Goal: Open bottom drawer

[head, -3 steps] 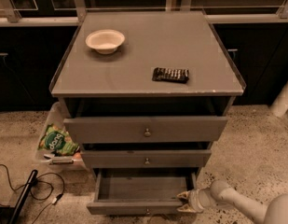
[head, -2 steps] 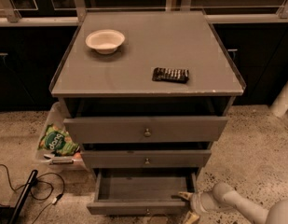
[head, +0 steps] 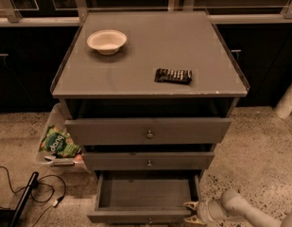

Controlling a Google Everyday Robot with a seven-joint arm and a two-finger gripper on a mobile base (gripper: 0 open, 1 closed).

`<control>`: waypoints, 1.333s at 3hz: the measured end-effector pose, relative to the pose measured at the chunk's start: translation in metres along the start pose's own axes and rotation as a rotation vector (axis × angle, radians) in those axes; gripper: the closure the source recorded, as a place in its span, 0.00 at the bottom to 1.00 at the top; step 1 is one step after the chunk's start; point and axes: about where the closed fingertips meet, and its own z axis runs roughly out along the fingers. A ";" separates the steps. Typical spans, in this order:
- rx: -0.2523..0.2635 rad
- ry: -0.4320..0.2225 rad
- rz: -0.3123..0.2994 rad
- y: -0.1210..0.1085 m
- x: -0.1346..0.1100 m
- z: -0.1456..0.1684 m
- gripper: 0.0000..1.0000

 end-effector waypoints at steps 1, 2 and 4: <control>0.000 0.000 0.000 -0.001 -0.002 -0.002 1.00; -0.032 -0.027 -0.017 0.026 -0.005 -0.005 1.00; -0.032 -0.027 -0.017 0.026 -0.005 -0.005 0.58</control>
Offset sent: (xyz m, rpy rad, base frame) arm -0.1509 -0.0322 0.0077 0.0869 0.0163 0.1198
